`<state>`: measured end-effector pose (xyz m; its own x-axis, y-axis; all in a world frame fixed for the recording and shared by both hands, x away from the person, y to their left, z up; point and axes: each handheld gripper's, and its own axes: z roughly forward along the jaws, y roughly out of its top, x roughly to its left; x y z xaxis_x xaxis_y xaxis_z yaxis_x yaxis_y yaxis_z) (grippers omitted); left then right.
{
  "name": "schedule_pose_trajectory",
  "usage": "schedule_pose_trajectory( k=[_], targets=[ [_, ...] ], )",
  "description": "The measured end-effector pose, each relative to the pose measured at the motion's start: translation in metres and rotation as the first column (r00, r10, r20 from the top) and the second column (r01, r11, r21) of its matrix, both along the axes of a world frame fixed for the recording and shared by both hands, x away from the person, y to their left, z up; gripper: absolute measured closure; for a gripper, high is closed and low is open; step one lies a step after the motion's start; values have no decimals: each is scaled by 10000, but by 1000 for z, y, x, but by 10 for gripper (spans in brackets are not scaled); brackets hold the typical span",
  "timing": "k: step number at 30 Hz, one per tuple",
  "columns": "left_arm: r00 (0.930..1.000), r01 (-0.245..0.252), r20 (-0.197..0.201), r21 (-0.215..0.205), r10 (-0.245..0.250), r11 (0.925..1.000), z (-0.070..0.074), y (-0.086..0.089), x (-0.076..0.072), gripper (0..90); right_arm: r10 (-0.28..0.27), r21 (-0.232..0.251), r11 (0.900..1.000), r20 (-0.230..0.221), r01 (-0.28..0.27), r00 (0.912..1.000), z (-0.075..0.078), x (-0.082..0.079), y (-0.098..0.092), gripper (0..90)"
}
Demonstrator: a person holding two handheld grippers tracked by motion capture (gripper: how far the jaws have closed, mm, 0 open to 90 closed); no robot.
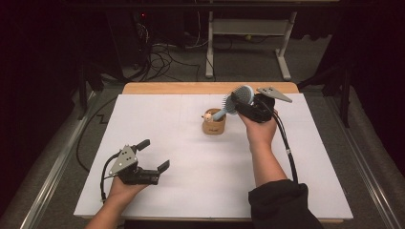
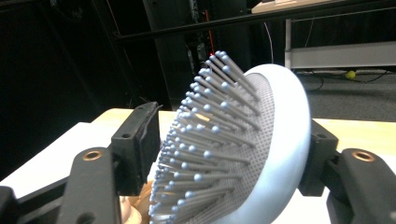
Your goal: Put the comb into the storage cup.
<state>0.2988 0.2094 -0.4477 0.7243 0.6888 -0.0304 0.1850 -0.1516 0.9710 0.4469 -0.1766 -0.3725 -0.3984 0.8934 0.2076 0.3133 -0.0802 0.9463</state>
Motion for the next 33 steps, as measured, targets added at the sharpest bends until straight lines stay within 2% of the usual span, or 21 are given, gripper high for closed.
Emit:
schedule_pose_trajectory(
  k=[14,24,33],
  targets=[
    [10000,-35,-8,48,35,10000,0,2,1,0,-110,-61,9999,-166,109,9998,-5,2,-4,283],
    [10000,-74,12,14,74,10000,0,2,1,0,-156,-410,9990,-109,152,9998,-7,3,-4,241],
    [10000,-89,37,-1,89,10000,0,3,0,0,-145,-496,9987,-129,139,9998,-8,4,-3,221]
  ],
)
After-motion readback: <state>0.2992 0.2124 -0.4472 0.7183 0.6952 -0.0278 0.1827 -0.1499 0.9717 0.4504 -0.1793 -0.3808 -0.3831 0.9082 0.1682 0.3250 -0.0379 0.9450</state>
